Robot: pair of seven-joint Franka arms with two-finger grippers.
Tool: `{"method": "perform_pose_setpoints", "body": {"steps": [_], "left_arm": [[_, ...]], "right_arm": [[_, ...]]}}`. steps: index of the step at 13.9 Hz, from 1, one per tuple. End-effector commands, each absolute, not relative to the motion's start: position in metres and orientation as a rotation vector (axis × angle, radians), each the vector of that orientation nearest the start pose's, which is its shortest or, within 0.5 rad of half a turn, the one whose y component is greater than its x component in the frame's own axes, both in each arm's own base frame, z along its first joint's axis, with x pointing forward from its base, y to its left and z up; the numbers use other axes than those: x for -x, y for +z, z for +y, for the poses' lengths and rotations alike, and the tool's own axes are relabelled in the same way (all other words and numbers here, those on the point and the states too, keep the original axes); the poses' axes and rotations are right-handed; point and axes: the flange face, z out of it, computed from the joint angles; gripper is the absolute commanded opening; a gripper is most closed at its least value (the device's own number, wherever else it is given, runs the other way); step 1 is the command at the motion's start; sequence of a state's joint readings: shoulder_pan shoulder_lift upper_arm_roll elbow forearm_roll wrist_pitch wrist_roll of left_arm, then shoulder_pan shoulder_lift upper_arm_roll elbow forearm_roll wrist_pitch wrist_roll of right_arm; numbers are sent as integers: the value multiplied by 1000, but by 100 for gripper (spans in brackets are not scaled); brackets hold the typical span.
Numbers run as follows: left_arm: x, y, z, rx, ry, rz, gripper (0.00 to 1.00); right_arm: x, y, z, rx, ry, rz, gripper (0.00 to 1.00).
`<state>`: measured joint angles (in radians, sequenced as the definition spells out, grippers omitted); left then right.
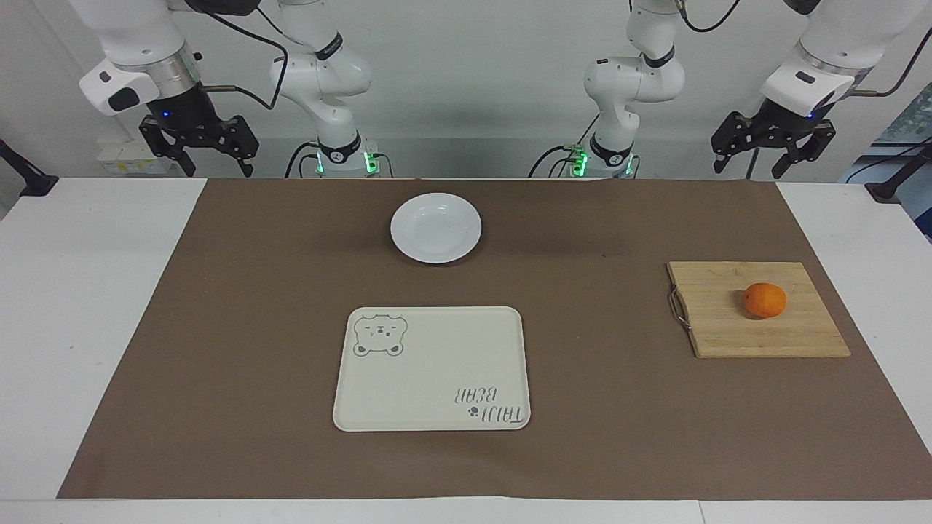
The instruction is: Place orange and plate with both arms
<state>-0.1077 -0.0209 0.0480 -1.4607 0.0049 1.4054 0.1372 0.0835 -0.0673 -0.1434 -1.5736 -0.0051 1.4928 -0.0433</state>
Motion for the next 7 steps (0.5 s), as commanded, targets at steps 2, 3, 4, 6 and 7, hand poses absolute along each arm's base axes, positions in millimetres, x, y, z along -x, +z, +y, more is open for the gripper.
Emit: {"method": "perform_pose_setpoints", "body": {"steps": [2, 3, 4, 6, 7], "left_arm": [[-524, 676, -28, 3134, 50, 315, 100], [-524, 675, -29, 3134, 50, 315, 100], [-524, 676, -29, 3134, 53, 315, 100], [-523, 676, -32, 3134, 55, 322, 100], [-523, 676, -32, 3134, 55, 322, 100]], "right_arm": [[-521, 652, -41, 3105, 17, 25, 100], [-521, 654, -40, 3105, 9, 23, 100], [-521, 653, -38, 3105, 10, 21, 100], [-519, 651, -39, 3104, 17, 20, 100], [-519, 651, -39, 3104, 17, 20, 100]]}}
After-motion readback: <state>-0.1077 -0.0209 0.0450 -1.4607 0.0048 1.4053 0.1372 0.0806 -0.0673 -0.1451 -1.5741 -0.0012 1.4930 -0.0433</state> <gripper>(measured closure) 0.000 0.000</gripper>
